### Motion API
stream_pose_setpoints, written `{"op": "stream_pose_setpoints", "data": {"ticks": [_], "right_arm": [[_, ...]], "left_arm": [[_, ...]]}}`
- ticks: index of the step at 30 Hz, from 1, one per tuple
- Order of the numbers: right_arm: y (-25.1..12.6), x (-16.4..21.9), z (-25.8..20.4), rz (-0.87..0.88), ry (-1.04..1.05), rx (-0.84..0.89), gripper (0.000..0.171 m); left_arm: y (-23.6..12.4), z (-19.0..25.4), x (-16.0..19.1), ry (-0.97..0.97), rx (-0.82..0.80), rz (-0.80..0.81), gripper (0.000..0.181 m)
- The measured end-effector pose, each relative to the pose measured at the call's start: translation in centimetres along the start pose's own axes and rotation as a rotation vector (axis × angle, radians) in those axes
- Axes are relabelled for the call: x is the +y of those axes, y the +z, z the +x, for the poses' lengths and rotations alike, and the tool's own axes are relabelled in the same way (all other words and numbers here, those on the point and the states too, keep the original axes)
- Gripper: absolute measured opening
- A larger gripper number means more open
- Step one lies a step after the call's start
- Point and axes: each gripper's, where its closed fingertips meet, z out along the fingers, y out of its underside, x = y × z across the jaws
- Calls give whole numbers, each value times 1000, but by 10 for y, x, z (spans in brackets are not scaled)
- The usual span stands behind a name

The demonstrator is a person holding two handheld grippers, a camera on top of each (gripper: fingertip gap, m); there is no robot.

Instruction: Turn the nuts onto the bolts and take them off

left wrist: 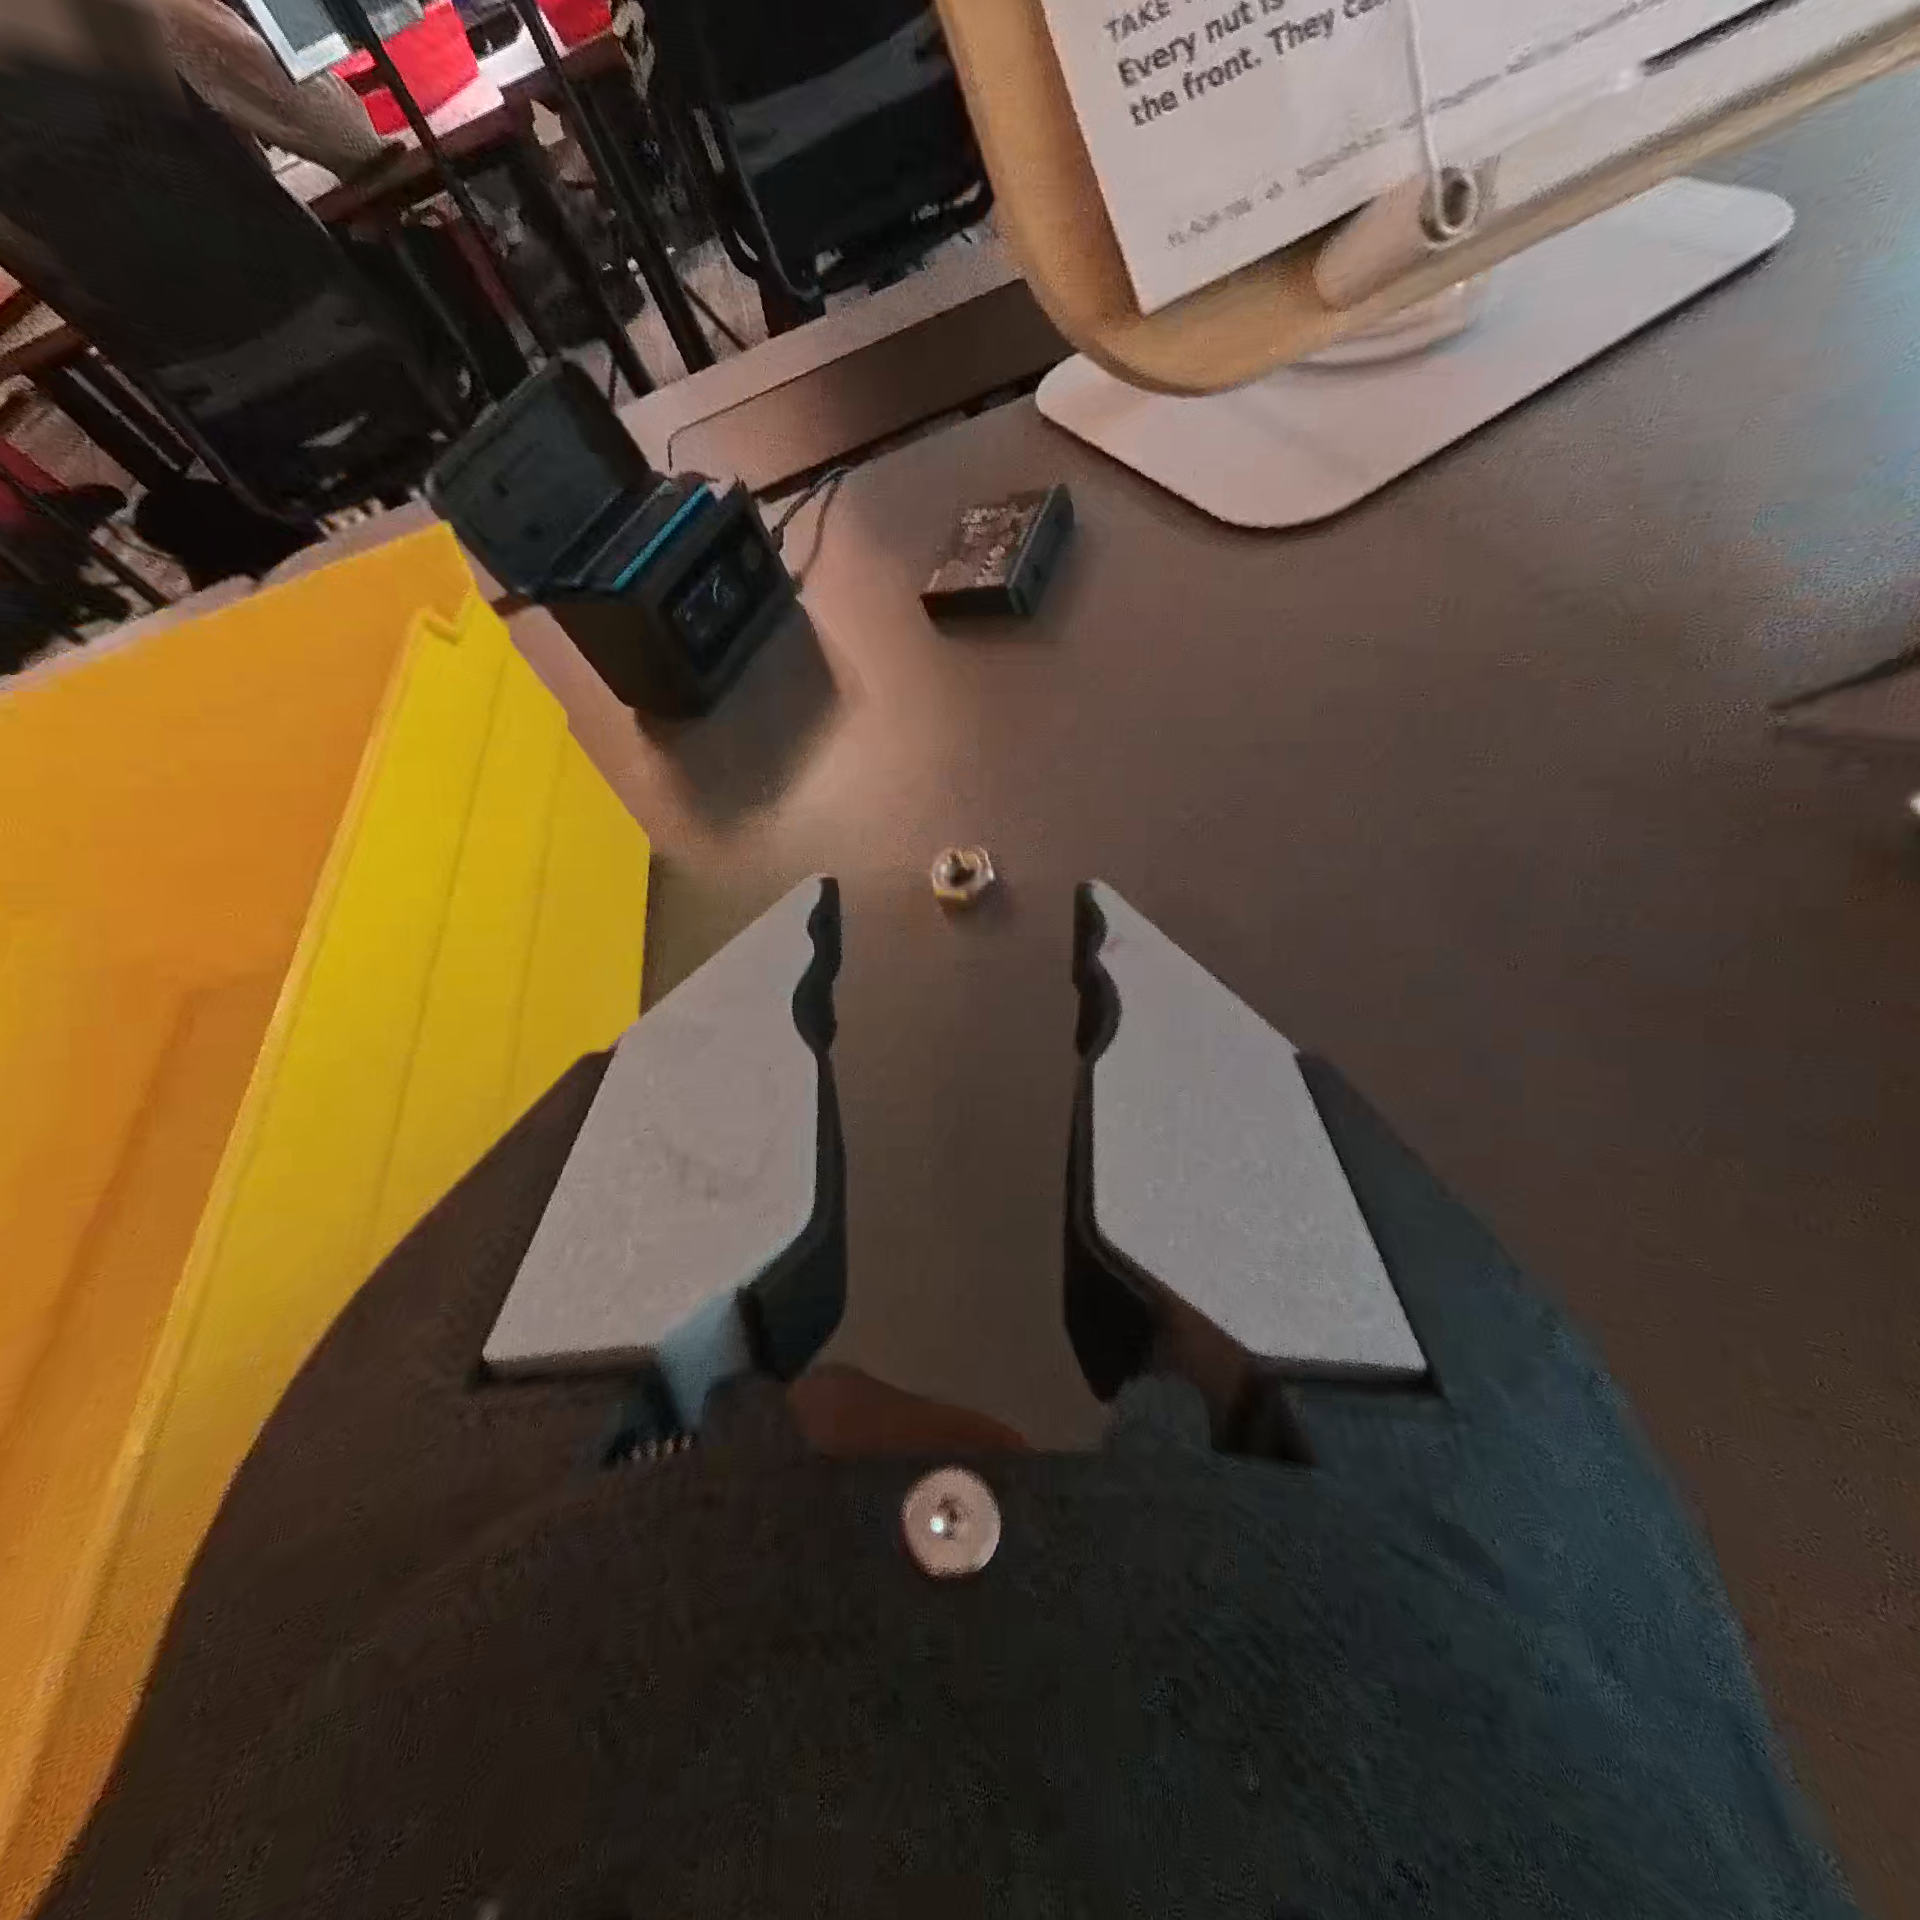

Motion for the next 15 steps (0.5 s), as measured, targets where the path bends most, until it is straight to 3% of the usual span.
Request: {"op": "stream_pose_setpoints", "data": {"ticks": [4, 8, 15], "right_arm": [[10, 3, 9, 61, -55, 59, 78], [-4, 7, 4, 79, -48, 67, 77], [2, 11, 0, 57, -6, 51, 75]], "left_arm": [[28, -5, 2, 37, -6, -12, 43], [9, 7, -3, 71, 36, 65, 37], [6, -1, 2, 104, -2, 55, 38]]}}
